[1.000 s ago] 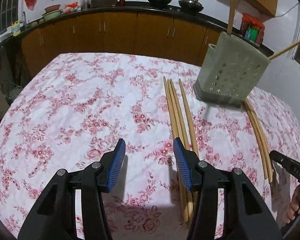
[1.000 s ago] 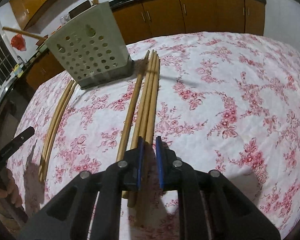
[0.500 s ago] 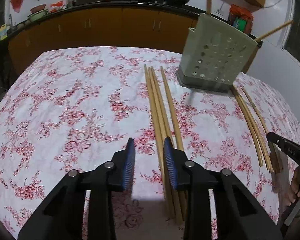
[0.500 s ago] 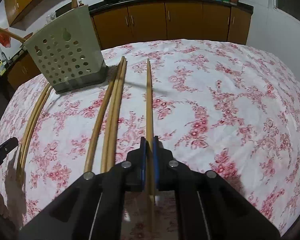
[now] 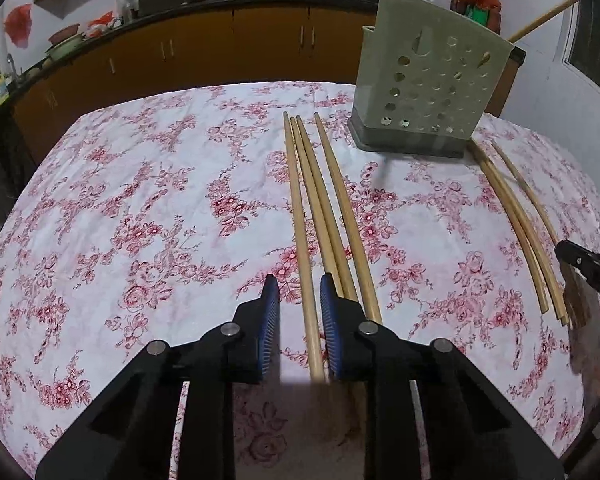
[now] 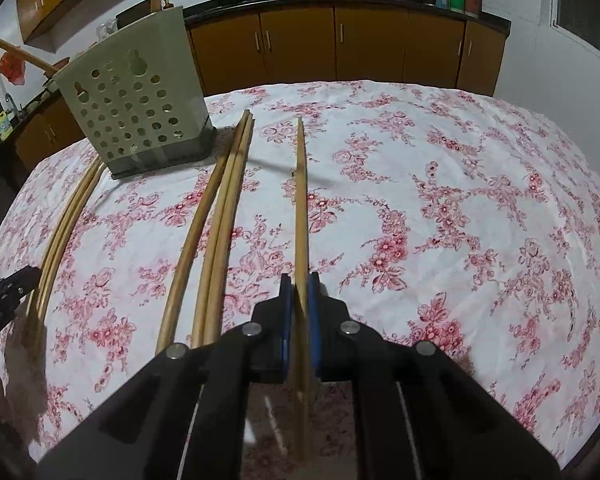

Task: Organize utensils
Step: 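Grasp another wooden chopstick with the left tool while the right tool grasps one, then lift the chopsticks upright and carry them over the green holder with both tools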

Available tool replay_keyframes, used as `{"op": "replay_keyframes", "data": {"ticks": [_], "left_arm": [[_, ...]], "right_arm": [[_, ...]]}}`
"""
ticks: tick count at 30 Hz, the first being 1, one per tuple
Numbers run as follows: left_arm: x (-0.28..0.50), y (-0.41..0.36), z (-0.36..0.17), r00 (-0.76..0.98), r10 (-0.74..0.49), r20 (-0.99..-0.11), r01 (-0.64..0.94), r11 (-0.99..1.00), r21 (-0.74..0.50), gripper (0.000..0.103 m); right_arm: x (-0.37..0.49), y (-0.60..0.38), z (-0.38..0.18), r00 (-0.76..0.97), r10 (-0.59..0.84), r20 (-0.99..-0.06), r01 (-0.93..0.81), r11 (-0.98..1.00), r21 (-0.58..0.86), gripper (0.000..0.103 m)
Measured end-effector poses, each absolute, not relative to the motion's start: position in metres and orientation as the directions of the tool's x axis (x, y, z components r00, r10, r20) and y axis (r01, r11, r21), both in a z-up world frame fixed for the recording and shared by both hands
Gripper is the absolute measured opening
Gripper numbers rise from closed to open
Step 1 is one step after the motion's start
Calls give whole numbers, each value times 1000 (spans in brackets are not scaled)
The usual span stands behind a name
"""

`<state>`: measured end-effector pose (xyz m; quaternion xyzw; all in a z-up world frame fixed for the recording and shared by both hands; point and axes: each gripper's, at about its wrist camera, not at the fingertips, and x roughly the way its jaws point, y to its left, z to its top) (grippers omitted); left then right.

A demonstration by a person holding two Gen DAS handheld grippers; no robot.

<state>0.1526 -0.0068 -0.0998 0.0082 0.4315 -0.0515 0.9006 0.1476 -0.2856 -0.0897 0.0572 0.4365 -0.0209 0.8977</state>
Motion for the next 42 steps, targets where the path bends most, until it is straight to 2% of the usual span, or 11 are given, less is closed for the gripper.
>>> {"op": "replay_keyframes", "data": {"ticks": [2,5,14,36,42], "left_arm": [[154,-7,-100,626,-74,-776,92,996,-21,18],[157,-2,-100,626,-63,-777,78,997,-18,8],[173,42,-98,634,2,-774,-23,1000,-16,8],[173,55,-100,640,-49,-767,-18,997,-79,8],[166,48,-99,637,-30,-770,4,999,-36,8]], "right_arm": [[147,-284,-90,620,15,-784,81,993,83,14],[149,-281,-90,621,32,-783,61,994,90,10],[163,-283,-90,640,-22,-768,98,994,53,8],[157,-304,-93,647,-21,-762,141,986,92,10],[152,-303,-92,645,-28,-763,132,988,76,10]]}}
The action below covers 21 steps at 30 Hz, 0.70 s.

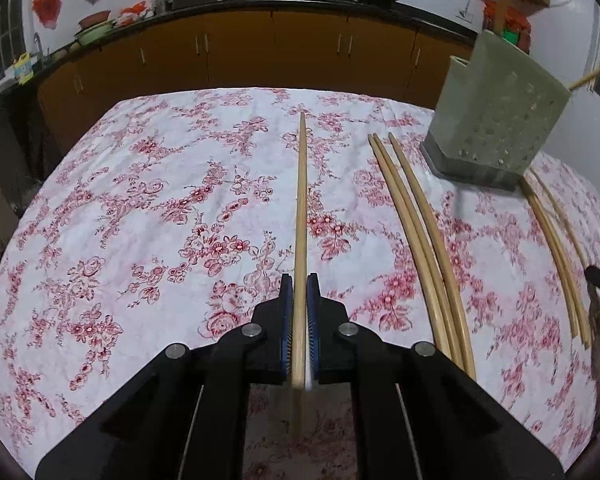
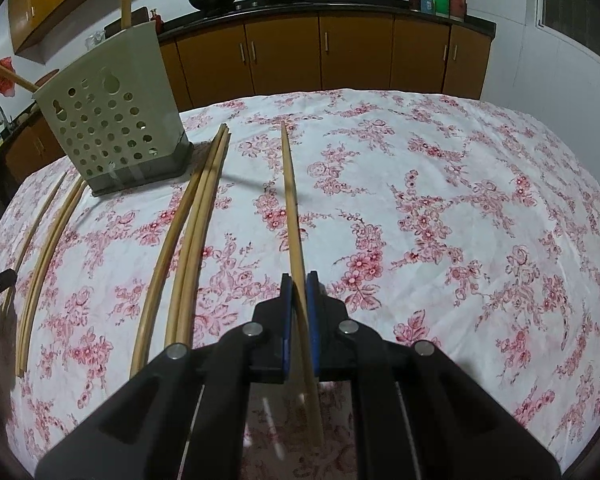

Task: Organize utensils
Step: 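Lift the chopsticks upright and carry them over the green holder with both tools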

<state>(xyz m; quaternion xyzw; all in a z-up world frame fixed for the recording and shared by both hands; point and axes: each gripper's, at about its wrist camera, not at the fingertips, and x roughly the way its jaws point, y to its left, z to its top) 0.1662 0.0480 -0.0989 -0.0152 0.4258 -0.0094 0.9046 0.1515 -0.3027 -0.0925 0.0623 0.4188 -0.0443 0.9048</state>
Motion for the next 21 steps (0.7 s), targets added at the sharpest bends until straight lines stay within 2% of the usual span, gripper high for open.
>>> {"op": "replay_keyframes", "data": {"ticks": [21], "left_arm": [[154,44,-99,634,-1,-774,19,1000,14,8]], "right_arm": [[147,-302,-92,645,-26,-764,129,989,75,9]]}}
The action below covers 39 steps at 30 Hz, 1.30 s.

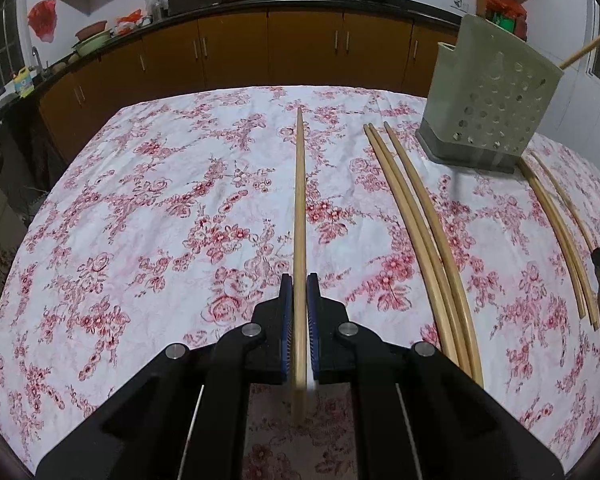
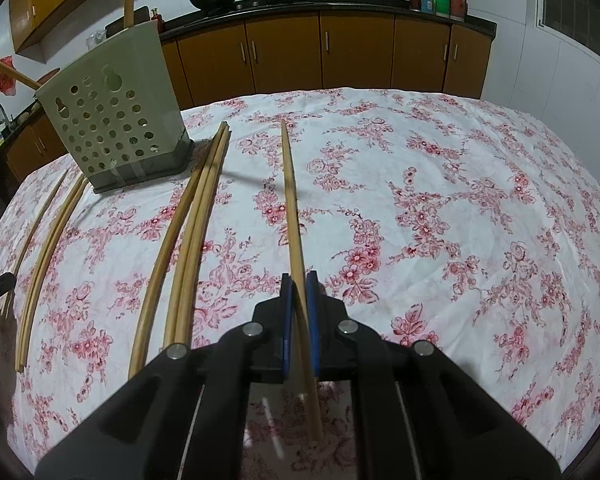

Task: Organize utensils
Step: 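Lift the chopsticks upright and carry them over the green holder with both tools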

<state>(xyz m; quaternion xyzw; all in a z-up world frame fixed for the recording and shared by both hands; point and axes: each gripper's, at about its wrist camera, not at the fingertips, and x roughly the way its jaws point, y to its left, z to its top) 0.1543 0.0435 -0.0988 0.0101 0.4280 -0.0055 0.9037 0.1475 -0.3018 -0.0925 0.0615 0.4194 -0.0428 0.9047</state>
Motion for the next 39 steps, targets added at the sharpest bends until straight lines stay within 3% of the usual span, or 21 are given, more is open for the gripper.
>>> {"op": "replay_keyframes", "data": {"ticks": [9,24,33,39], "left_arm": [[147,46,-86,646,-14,-763,36,999,12,8],[137,61,43,867,-95,-489,20,987,-157,7],[141,56,56,883,-102,-458,33,987,-157,7],[131,47,89,900,-174,-399,113,979,-170,7]], "right_arm": [[131,-310,-60,712,-28,-702,141,985,103,8],[110,-318,36,886,-48,-461,129,981,144,8],[110,-317,49,900,-48,-434,122,982,146,8],[104,-317,92,933,36,-359,42,977,207,8]]}}
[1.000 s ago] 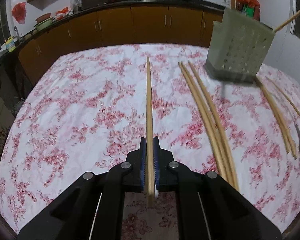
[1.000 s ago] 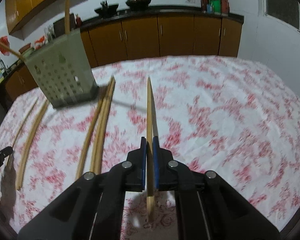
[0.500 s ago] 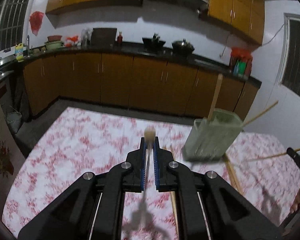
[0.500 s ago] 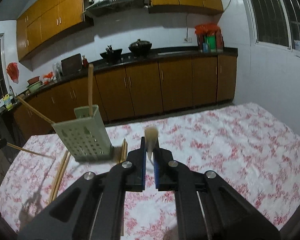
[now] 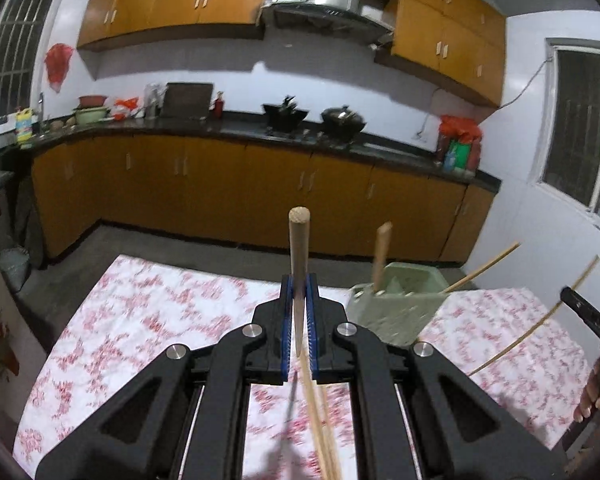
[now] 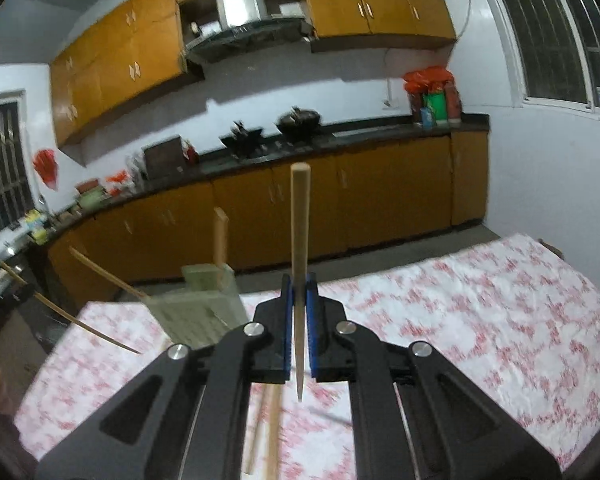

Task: Organize utensils
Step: 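Lift the chopsticks upright and carry them over the green holder with both tools, then open both tools to drop the chopsticks into the green holder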

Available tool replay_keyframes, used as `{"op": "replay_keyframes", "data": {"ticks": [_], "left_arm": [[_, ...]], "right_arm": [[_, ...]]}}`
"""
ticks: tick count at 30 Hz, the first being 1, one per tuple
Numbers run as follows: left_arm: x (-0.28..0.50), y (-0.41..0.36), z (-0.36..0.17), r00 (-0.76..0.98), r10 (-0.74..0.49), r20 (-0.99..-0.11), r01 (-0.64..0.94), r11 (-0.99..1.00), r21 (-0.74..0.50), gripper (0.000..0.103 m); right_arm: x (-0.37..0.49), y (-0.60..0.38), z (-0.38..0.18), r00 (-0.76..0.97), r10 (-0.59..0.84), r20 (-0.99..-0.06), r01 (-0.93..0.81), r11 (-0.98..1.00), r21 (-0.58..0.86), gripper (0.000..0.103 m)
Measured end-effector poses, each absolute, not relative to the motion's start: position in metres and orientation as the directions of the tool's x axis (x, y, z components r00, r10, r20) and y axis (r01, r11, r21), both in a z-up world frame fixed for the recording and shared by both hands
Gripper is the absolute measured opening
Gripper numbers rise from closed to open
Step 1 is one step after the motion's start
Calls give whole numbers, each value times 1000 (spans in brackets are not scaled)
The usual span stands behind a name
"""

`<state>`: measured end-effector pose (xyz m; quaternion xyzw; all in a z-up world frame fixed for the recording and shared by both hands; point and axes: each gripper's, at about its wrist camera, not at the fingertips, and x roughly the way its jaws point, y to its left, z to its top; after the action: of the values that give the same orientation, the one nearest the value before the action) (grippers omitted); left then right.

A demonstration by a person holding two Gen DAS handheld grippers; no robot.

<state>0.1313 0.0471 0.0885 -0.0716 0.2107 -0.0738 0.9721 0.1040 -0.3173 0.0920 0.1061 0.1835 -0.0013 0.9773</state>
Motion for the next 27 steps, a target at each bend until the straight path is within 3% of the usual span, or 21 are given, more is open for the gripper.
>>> {"op": "replay_keyframes", "data": {"ticks": [9,17,22,27], "left_arm": [[119,14,131,907,-304,-293,252,947,-202,7],[136,-5,155,954,-256,-157,224,955,-196,7],[160,-14,149,960,-247,-134,216,954,-206,7],[182,-23,120,945,-255,-205,208,952,-224,7]], "right_arm": [[100,-291,159,970,154,-188,-108,967,232,8],[127,-255,175,987,138,-79,-123,976,179,8],[150,-243,167,989,129,-74,-117,982,149,8],[178,-240,146,983,129,-134,-107,981,161,8]]}}
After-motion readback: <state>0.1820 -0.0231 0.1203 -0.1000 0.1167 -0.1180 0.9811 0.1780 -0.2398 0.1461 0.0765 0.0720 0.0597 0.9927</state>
